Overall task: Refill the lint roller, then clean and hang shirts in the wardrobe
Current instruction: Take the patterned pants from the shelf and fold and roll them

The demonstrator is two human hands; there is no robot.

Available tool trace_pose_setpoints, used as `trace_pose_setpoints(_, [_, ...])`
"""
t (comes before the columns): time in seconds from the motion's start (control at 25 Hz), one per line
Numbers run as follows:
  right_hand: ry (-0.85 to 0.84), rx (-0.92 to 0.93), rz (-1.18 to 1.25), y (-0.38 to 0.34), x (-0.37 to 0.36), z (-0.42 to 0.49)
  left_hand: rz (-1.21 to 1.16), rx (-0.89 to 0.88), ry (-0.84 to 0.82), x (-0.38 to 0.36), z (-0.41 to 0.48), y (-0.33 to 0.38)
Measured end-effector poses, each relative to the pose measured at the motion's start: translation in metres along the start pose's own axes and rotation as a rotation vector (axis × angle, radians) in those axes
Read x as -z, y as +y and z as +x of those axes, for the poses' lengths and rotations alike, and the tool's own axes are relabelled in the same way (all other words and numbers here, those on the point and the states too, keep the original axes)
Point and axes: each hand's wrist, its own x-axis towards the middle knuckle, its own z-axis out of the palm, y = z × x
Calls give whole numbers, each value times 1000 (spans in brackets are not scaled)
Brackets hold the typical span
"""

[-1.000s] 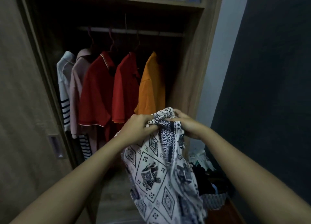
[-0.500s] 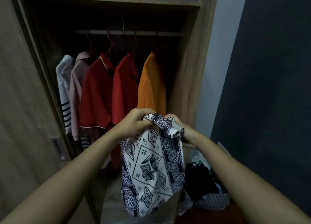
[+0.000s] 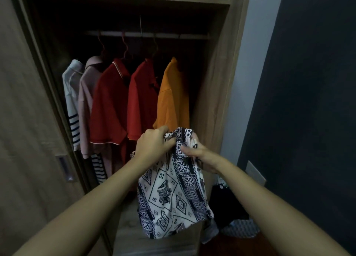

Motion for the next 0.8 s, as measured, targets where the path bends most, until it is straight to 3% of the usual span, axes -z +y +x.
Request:
trace_pose_setpoints(0.08, [131,84,-64,3,5,6,-59,-71,-15,5,1,0])
trace_pose_setpoints(0.16, [241,167,-47,-6,12,5,-182,-163,-215,16,5,-9])
trace_pose_setpoints(0.24, [251,223,-91,-16,22,1,-59,-166,-547,26,10,-28])
trace_pose_setpoints(0.32, [216,242,-198,-20,29,-2,158,-113,-691,29,13,-54])
trace_pose_setpoints(0.4, [197,234,-227,-22,33,-5,344,-136,-632,31,17,-72])
trace_pose_setpoints(0.48, [192,224,-209,-22,36,-4,639,-243,-453,37,18,-73])
trace_pose_setpoints(0.56, [209,233,-128,-22,41,-5,693,-249,-298,52,21,-67])
trace_pose_setpoints(0.64, [235,244,-38,-21,45,-5,389,-153,-300,70,23,-71])
trace_pose_setpoints(0.72, [241,229,90,-15,44,-6,-42,-93,-402,77,19,-76])
trace_pose_setpoints(0.8, [214,222,237,-8,41,-7,-531,-23,-394,71,4,-71])
